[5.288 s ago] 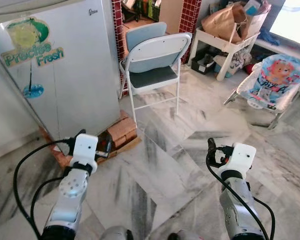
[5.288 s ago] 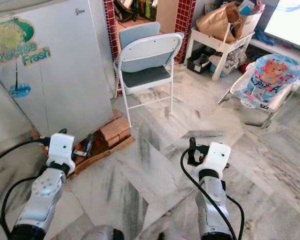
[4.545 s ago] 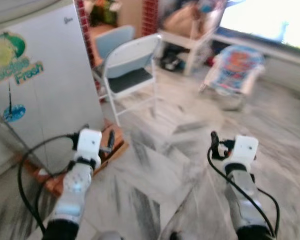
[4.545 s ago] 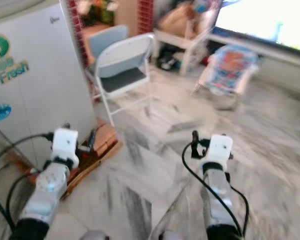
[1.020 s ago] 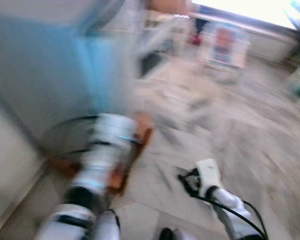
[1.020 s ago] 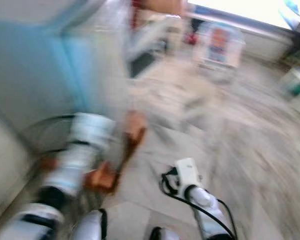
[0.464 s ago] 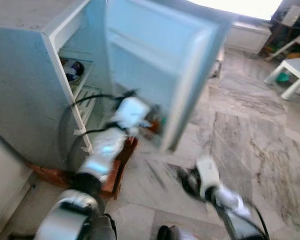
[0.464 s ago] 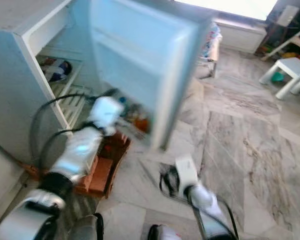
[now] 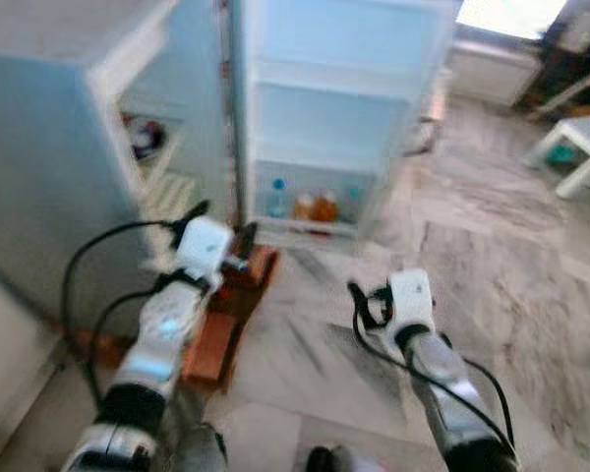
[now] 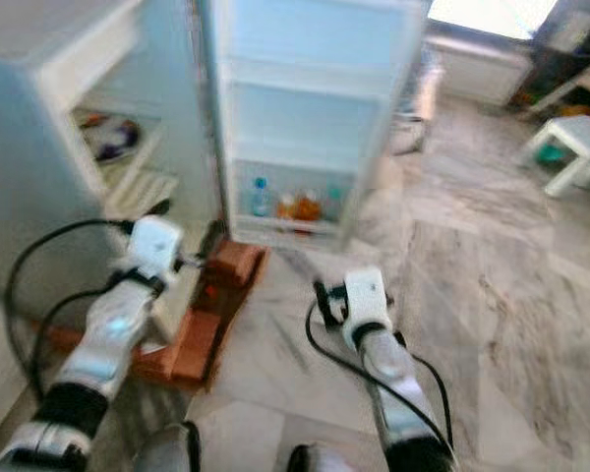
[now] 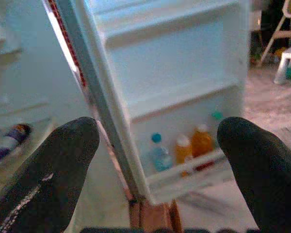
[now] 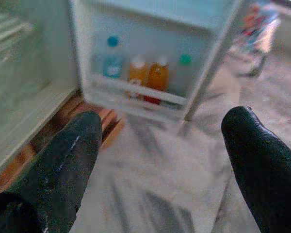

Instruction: Restocking fridge

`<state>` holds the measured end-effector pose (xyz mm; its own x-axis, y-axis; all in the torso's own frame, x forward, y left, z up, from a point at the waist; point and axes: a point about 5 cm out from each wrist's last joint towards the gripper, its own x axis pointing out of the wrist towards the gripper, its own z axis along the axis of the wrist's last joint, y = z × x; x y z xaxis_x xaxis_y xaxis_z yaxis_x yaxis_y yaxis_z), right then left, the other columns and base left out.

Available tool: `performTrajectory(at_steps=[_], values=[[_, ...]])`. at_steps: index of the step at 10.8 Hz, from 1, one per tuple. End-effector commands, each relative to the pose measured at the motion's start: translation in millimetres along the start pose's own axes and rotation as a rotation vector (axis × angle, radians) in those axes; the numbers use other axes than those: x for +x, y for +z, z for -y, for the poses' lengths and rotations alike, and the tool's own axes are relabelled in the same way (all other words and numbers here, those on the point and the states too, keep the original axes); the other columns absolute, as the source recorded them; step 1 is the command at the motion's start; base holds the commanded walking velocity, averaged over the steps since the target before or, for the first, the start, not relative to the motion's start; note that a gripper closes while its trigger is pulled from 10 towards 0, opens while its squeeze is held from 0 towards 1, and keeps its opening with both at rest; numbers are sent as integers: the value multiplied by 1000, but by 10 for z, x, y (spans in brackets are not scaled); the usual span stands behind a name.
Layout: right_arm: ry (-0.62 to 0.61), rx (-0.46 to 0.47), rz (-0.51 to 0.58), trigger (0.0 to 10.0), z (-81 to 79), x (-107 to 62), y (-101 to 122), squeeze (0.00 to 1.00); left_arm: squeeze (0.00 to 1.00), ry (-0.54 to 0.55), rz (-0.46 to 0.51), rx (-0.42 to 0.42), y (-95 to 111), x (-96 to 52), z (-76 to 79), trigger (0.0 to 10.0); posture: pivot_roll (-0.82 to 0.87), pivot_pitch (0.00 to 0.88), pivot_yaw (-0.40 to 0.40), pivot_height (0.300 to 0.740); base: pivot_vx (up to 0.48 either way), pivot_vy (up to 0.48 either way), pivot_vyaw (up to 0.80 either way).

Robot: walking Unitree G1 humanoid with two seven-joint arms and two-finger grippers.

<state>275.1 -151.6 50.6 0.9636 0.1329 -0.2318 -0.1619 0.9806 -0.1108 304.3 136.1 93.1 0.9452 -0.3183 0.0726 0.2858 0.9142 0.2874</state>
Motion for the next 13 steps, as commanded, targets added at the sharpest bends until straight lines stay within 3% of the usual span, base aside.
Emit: performTrajectory(at_steps=[1, 3, 5, 8, 13], values=[[-77, -74, 10, 10000, 172, -7, 24, 0, 0, -22, -4, -1, 11, -25, 63, 10000, 107, 73, -84, 740, 0, -465, 0], [-93, 1, 89, 10000, 187, 20, 159, 0, 0, 9, 17, 20, 145, -22, -55, 10000, 127, 83, -79, 740, 0, -463, 0], [-93, -22, 106, 10000, 152, 40, 206, 0, 0, 26, -13, 19, 101, -92, -104, 10000, 127, 91, -78, 740, 150, -407, 0], [-88, -15, 137, 10000, 120, 43, 246, 0, 0, 20, -78, 4, -3, -230, -59, 10000, 123, 90, -78, 740, 385, -200, -702], [-96, -1, 147, 10000, 109, 47, 259, 0, 0, 18, -94, -7, -10, -201, 31, 10000, 117, 70, -81, 740, 446, 0, -800]])
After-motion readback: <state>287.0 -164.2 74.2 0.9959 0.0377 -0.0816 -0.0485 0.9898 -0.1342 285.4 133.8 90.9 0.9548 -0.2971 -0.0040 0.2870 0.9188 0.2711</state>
